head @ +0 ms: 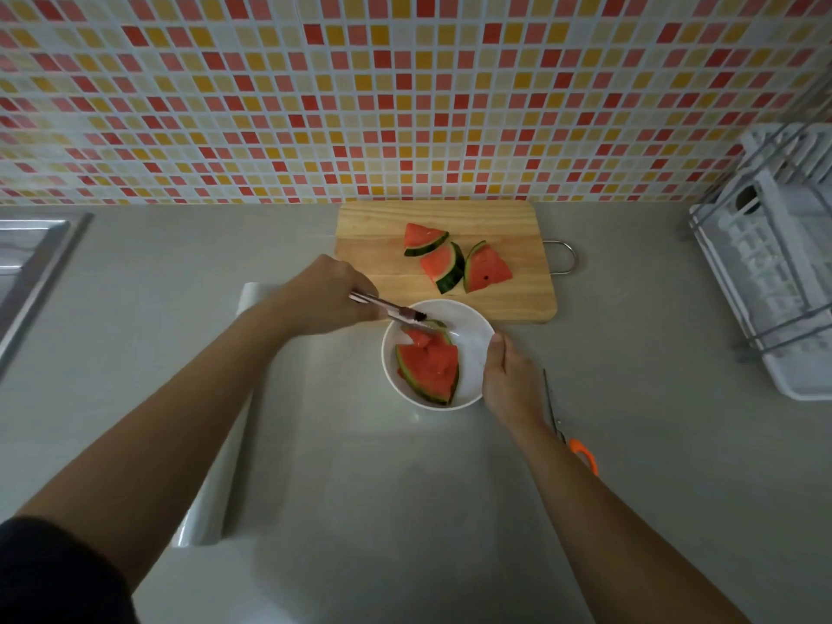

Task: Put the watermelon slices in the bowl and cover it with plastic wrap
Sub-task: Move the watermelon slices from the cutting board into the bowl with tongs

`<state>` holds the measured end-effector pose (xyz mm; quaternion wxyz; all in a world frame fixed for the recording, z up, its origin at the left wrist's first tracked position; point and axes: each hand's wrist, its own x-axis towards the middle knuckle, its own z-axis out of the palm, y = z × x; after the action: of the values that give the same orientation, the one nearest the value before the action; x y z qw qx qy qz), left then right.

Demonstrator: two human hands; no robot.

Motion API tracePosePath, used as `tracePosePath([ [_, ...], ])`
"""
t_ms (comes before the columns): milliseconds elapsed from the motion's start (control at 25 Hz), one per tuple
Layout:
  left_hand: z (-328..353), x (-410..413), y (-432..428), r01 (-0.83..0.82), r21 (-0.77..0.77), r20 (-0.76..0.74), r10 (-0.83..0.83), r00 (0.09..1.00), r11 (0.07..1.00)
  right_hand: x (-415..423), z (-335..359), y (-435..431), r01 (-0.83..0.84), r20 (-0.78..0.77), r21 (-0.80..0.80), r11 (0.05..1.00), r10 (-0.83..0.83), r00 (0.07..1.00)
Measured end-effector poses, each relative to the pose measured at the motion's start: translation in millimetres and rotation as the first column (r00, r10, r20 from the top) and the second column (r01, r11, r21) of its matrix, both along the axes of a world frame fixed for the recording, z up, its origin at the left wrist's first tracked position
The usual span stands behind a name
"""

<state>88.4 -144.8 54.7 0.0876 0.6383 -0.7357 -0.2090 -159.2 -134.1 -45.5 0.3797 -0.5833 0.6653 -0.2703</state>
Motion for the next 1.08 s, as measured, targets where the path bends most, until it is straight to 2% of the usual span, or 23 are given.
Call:
tracePosePath([
  [120,2.3,-20.4,6.3,0.09,-0.087,0.1,-0.081,0.992,0.992,-0.3,0.2,-0.2,-0.004,-0.016,0.01,1.0,0.004,1.0],
  [200,11.9,-13.0,1.8,0.095,-0.149,0.065,-0.086,0.994,0.984,0.7,-1.0,-0.5,0.009,-0.014,0.019,1.0,-0.008,1.0],
  [240,17.9,-8.5,-5.0,0.043,-0.153,0.037,-0.038,0.999,0.987,1.1,-1.7,-0.8,0.018,-0.011,0.024,1.0,-0.018,1.0],
  [400,16.5,-23.6,-42.7,-0.161,-0.156,-0.014,0.161,0.987,0.975,1.4,-3.6,-0.3,0.027,-0.014,0.007,1.0,-0.027,1.0],
  [600,-6.3,-74.6,-78.4,-0.169,-0.035,0.172,0.172,0.97,0.985,1.5,-5.4,-0.8,0.033,-0.023,0.011,0.999,-0.033,0.999],
  [720,-12.1,-85.9,-80.6,-0.207,-0.034,0.174,0.209,0.962,0.978,2.8,-6.7,-0.5,0.034,-0.027,0.012,0.999,-0.033,0.999],
  [1080,-19.1,-124.0,-66.3,-0.098,-0.051,0.283,0.108,0.953,0.994,2.7,-9.2,-0.2,0.035,-0.024,-0.045,0.998,-0.036,0.999],
])
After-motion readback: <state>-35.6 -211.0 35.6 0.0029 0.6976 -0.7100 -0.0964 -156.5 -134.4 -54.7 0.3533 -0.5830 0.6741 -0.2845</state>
